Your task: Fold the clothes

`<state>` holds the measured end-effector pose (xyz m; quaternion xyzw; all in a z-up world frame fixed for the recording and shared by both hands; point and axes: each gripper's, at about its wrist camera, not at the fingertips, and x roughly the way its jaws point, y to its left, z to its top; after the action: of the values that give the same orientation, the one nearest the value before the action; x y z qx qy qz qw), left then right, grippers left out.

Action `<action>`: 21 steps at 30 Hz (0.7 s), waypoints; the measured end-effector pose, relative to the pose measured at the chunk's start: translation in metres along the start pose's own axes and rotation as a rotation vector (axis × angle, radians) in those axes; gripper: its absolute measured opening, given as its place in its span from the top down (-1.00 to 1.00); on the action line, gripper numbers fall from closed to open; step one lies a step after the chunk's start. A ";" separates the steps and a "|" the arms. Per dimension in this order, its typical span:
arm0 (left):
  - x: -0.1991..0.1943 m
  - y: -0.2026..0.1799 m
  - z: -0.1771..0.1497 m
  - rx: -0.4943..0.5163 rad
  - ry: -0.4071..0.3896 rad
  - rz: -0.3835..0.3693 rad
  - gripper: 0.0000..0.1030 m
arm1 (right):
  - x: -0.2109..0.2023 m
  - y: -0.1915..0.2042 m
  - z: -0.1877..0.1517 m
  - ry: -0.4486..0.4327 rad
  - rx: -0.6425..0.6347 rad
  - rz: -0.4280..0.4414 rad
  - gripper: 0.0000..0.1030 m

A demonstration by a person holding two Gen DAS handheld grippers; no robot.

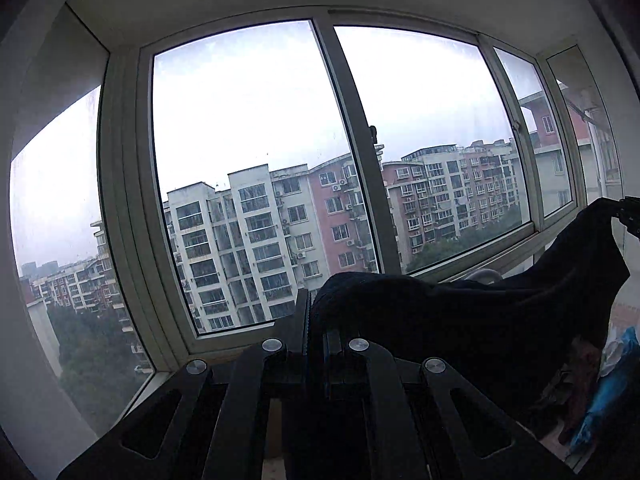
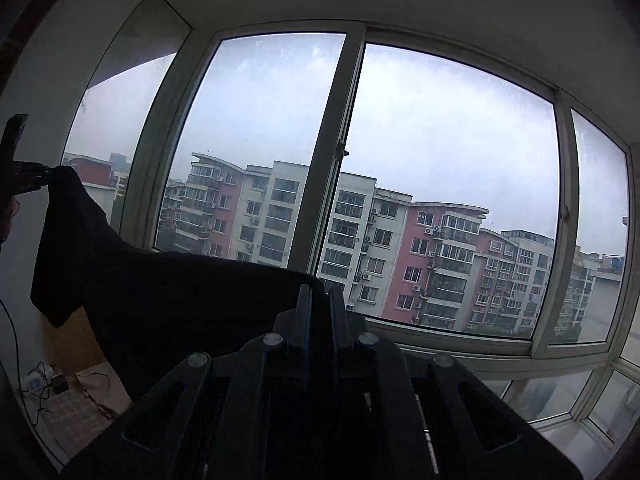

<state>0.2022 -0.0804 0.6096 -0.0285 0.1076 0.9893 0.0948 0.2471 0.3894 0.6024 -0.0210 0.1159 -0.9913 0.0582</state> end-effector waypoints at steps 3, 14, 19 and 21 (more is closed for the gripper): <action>-0.015 0.011 -0.001 -0.016 -0.022 -0.012 0.93 | -0.025 0.003 0.007 -0.056 -0.004 -0.015 0.86; 0.092 0.011 -0.035 -0.005 0.159 -0.005 0.92 | 0.093 -0.003 -0.057 0.110 0.032 0.002 0.86; 0.239 0.002 -0.113 0.029 0.372 0.052 0.92 | 0.236 -0.009 -0.151 0.329 0.074 -0.031 0.86; 0.300 -0.007 -0.156 0.059 0.454 0.097 0.92 | 0.297 -0.002 -0.196 0.411 0.060 -0.068 0.86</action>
<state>-0.0850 -0.0537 0.4330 -0.2424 0.1562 0.9573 0.0212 -0.0585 0.4006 0.4205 0.1794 0.0949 -0.9792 0.0007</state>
